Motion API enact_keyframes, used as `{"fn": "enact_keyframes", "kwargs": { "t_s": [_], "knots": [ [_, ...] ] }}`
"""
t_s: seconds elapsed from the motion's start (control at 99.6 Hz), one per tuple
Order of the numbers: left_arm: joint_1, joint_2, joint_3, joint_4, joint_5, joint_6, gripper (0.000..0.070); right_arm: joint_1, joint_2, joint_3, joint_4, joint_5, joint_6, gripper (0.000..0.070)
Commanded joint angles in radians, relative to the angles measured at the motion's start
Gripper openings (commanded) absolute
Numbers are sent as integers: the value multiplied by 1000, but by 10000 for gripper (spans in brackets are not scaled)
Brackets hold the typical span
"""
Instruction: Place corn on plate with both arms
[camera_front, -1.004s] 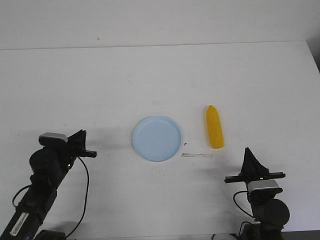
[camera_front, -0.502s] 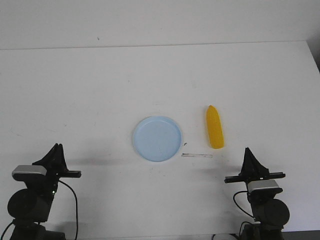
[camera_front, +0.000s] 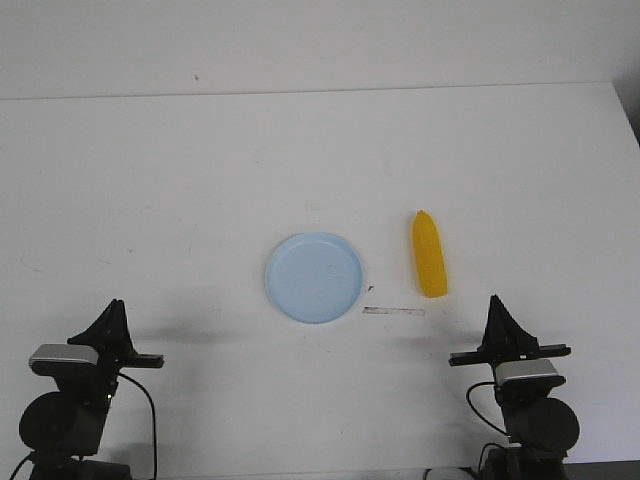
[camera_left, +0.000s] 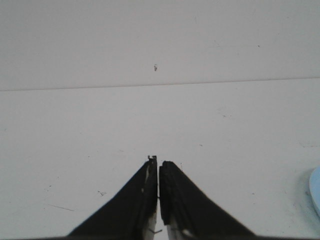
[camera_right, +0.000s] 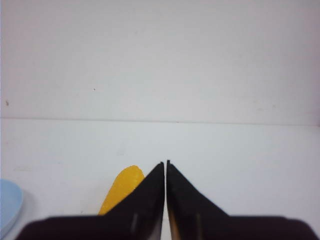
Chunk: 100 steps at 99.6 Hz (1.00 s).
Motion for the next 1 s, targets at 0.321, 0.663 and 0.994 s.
{"fn": "enact_keyframes", "kwargs": {
  "t_s": [0.321, 0.663, 0.994],
  "knots": [
    [83, 0, -7, 23, 0, 6, 0, 0, 1, -2, 10, 0, 10, 8],
    [142, -3, -6, 24, 65, 6, 0, 0, 1, -2, 10, 0, 10, 8],
    [142, -10, -6, 23, 64, 6, 1, 0, 1, -2, 10, 0, 10, 8]
  ]
}}
